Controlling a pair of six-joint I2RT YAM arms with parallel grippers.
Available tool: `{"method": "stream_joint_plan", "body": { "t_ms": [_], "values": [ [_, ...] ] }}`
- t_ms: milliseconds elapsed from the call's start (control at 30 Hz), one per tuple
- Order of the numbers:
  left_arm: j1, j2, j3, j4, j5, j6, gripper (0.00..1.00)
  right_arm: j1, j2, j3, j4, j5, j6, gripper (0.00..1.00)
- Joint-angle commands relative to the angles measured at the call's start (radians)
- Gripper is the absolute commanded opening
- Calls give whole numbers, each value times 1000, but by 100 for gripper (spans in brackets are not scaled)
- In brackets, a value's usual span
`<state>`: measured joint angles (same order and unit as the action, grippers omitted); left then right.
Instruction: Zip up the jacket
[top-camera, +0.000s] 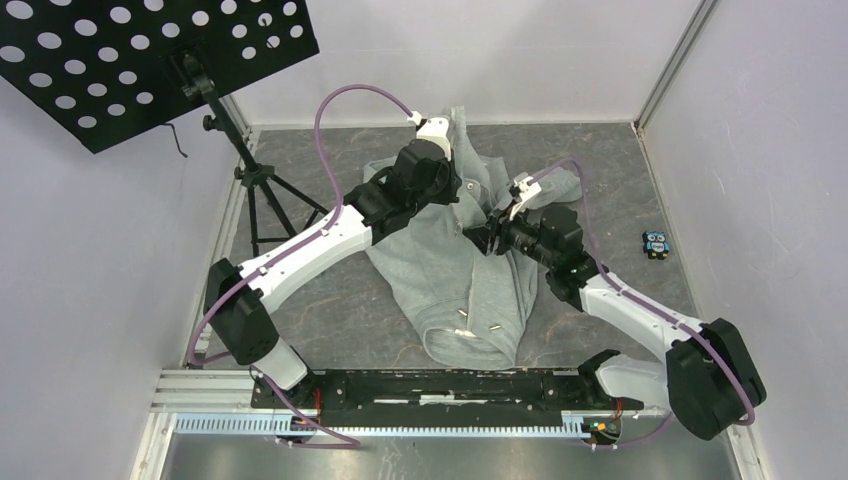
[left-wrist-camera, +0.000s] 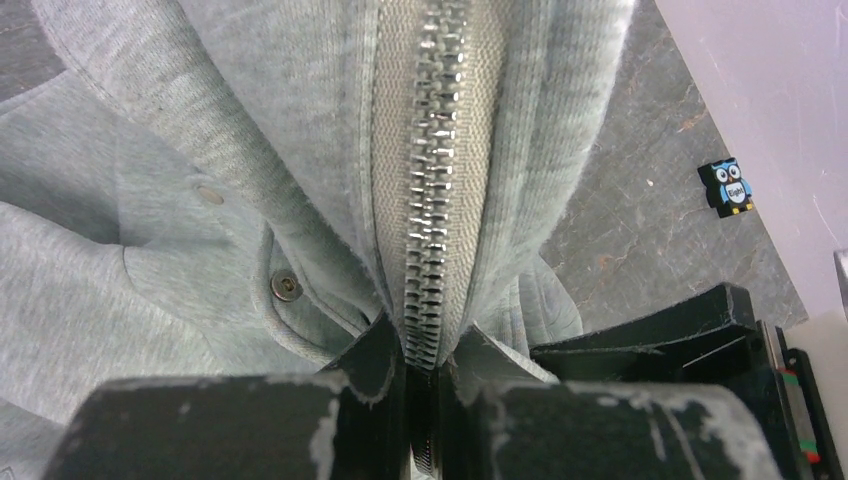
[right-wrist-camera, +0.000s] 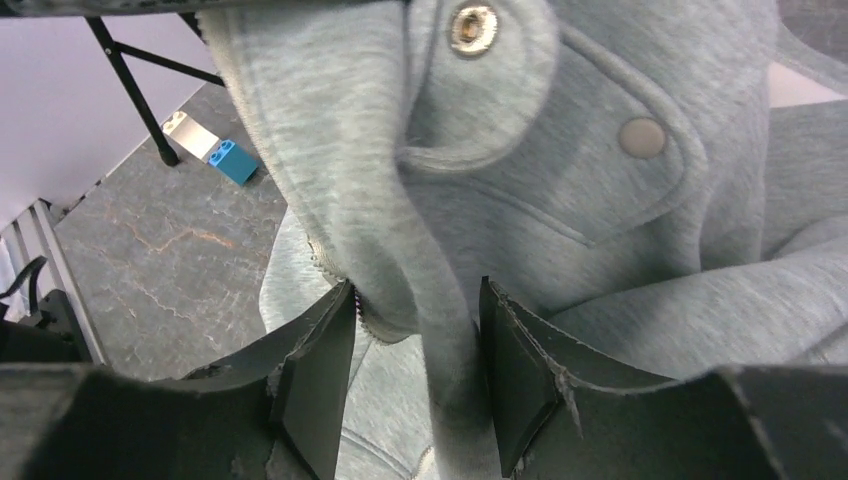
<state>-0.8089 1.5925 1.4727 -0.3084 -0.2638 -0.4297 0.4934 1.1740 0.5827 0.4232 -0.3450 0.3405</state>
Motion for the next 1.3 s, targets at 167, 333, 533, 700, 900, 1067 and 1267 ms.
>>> {"method": "stream_joint_plan", "body": {
  "t_ms": [167, 333, 533, 700, 900, 1067, 1267],
  "values": [
    [-1, -60, 54, 68, 2, -50, 2, 64, 5, 8, 124, 175, -131, 38],
    [-2, -66, 55, 59, -3, -46, 2, 96, 67, 10, 183, 363, -169, 1],
    [-29, -61, 141, -41, -245, 26, 2, 247, 88, 55, 7, 822, -323, 0],
    [-29, -53, 164, -42, -234, 30, 2, 255, 99, 68, -18, 601, -332, 0],
    [-28, -45, 182, -77, -262, 42, 2, 255, 3, 48, -110, 633, -367, 0],
    [-23, -9, 291, -205, -281, 67, 2, 324, 19, -23, -87, 973, -567, 0],
    [-21, -6, 323, -236, -202, 115, 2, 346, -62, -137, 52, 753, -543, 0]
  ]
}}
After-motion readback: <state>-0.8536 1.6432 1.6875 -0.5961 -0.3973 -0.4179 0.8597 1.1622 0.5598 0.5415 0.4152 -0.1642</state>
